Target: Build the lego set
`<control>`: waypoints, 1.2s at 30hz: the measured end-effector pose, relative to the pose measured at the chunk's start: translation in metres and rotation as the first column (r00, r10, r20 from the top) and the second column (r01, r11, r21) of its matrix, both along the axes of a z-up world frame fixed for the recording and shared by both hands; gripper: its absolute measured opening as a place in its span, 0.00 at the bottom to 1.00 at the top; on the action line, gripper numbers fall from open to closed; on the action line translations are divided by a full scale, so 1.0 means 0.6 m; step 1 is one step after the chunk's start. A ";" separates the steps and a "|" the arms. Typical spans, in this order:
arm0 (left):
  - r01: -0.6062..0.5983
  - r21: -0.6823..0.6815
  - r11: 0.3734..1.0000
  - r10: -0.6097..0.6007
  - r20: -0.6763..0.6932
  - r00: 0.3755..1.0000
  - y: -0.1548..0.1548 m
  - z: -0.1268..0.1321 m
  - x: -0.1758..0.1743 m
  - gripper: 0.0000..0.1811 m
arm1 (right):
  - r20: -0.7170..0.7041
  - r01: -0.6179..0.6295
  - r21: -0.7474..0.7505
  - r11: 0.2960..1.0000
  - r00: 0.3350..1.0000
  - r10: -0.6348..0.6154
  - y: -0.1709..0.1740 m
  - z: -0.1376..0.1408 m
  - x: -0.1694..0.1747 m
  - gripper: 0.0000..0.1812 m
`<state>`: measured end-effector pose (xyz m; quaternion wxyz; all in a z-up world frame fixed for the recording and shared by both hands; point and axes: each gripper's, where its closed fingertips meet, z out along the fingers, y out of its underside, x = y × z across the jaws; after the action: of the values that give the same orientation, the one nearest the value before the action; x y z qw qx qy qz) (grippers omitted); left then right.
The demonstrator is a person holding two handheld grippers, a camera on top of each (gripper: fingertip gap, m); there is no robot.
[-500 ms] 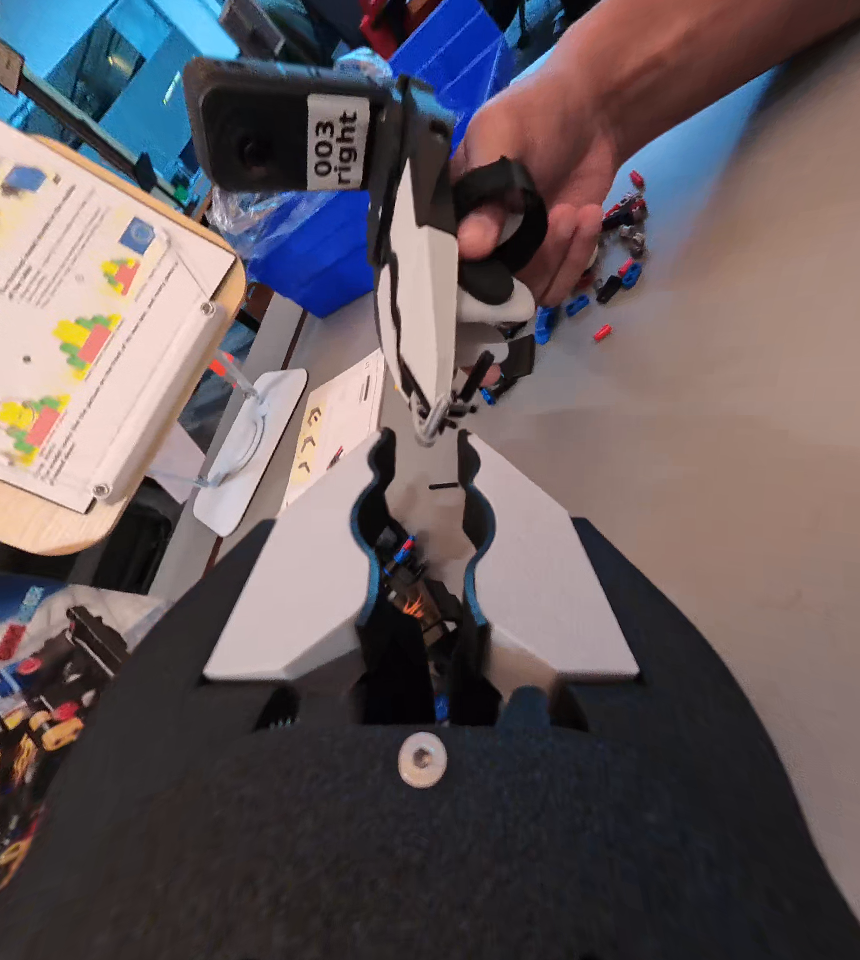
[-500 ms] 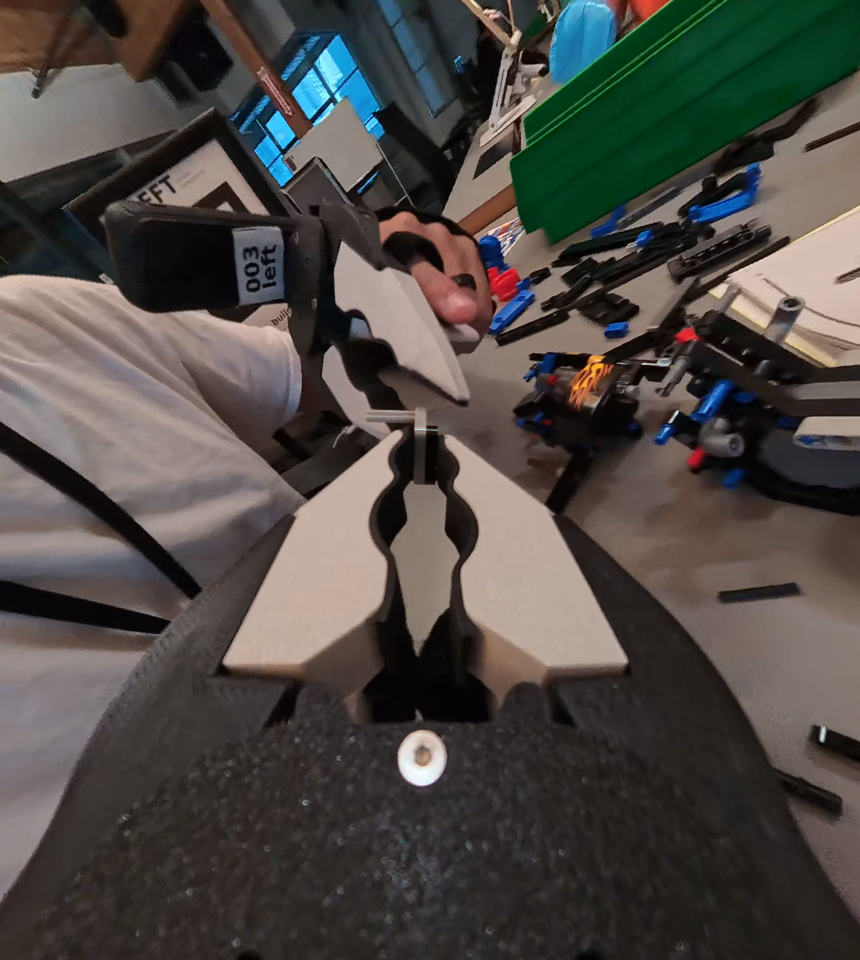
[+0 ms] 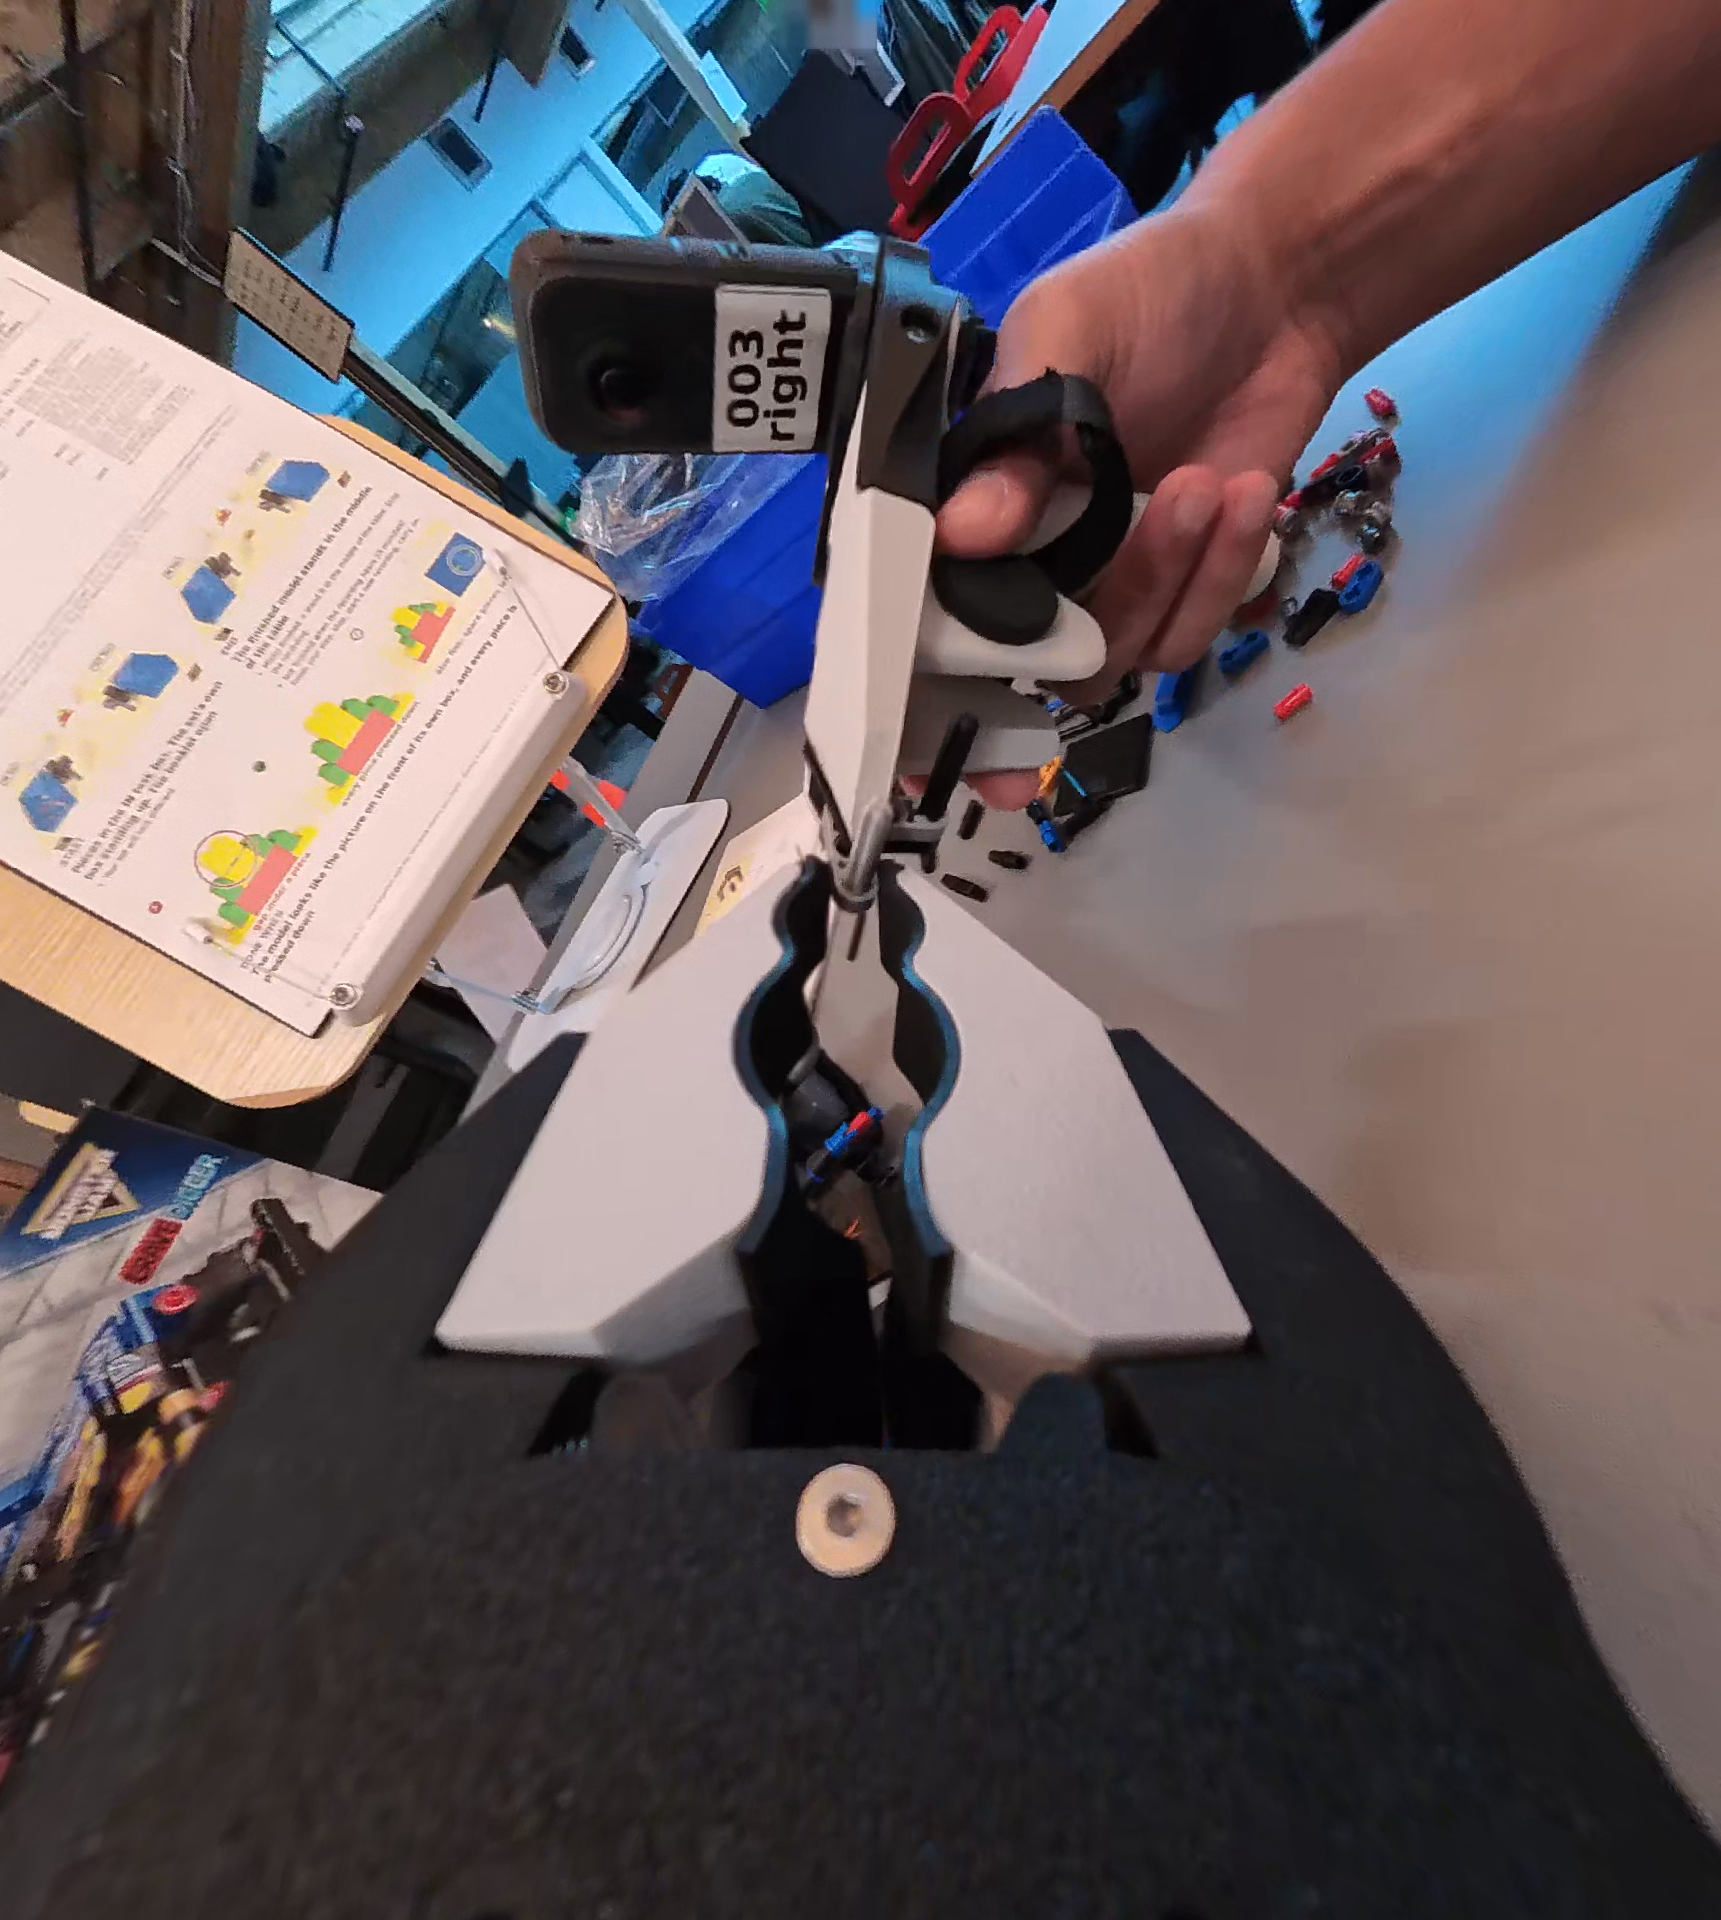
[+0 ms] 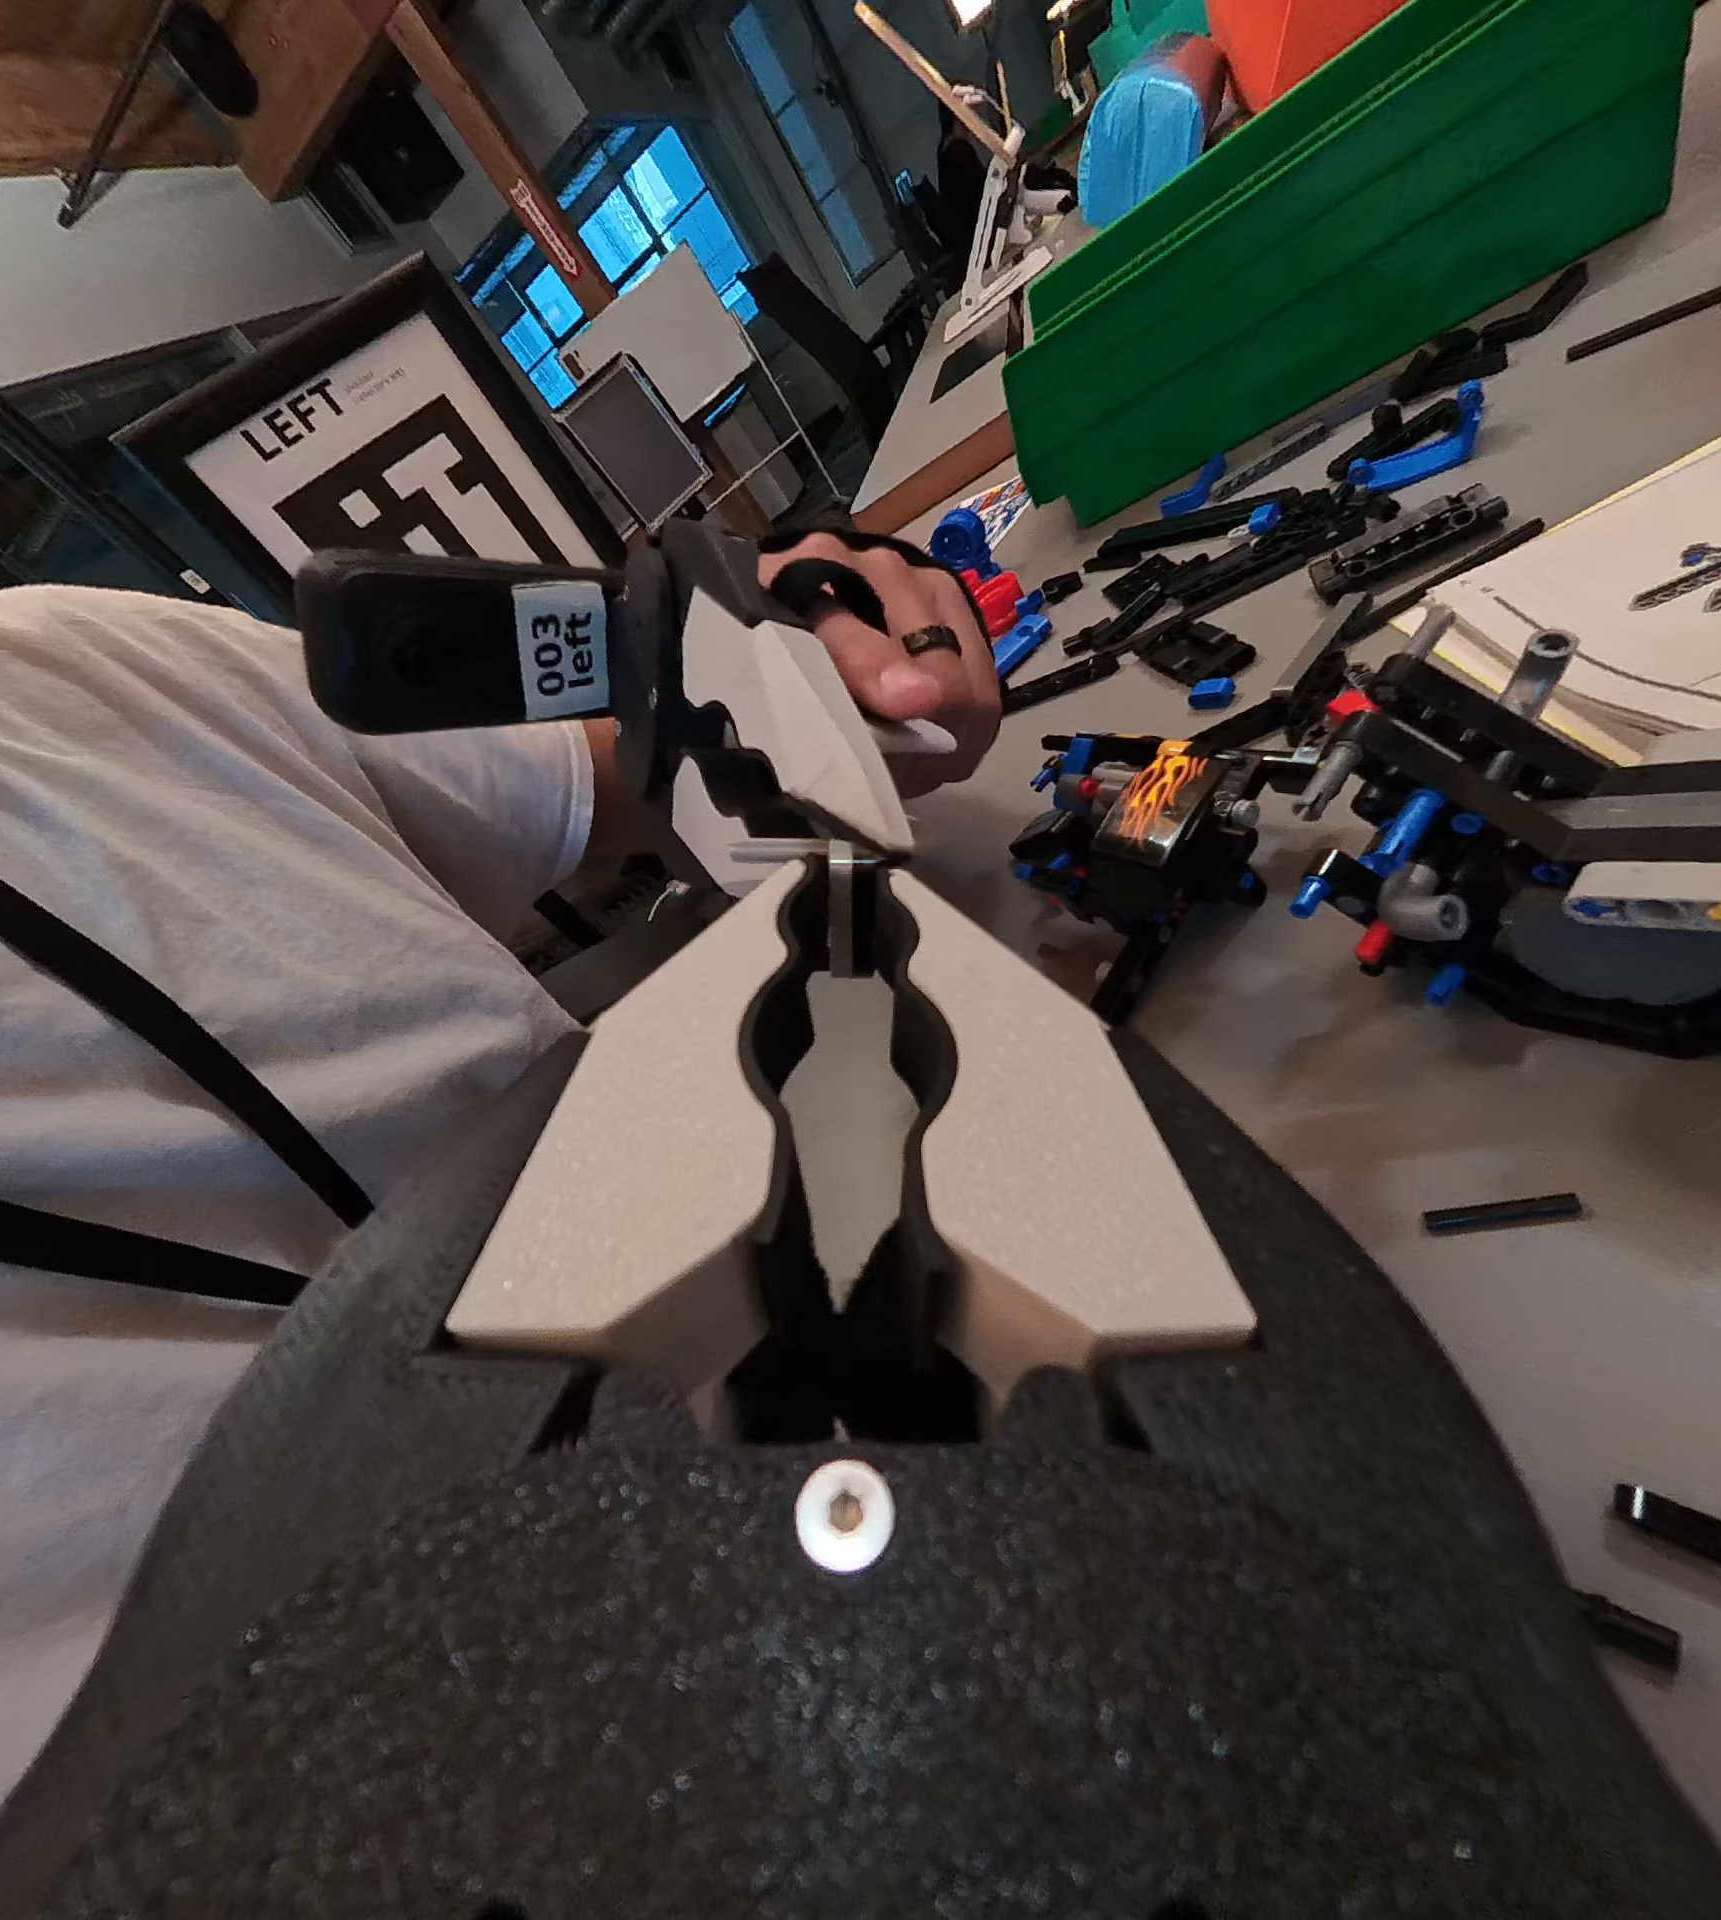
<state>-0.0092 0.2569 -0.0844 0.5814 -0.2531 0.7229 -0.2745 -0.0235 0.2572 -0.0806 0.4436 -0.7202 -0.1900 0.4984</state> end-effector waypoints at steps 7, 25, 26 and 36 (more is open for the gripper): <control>-0.032 -0.038 0.999 0.034 0.035 0.999 0.010 0.008 0.000 0.03 | -0.001 0.031 -0.007 0.999 1.000 -0.031 0.008 -0.001 0.009 0.04; -0.047 -0.097 0.994 0.054 0.069 0.996 0.020 0.020 -0.004 0.03 | -0.145 0.001 -0.038 0.999 0.989 -0.007 0.011 0.007 0.010 0.04; -0.046 -0.096 0.994 0.053 0.071 0.996 0.020 0.021 -0.005 0.03 | -0.160 -0.002 -0.039 0.999 0.987 -0.004 0.010 0.009 0.010 0.04; -0.039 -0.155 0.987 0.047 0.049 0.998 0.020 0.019 -0.005 0.03 | -0.097 0.027 0.015 1.000 0.995 -0.025 0.012 0.008 0.010 0.04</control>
<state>-0.0121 0.2690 -0.0730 0.5848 -0.3054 0.6783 -0.3234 -0.0173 0.2646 -0.0760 0.4647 -0.6939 -0.1630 0.5253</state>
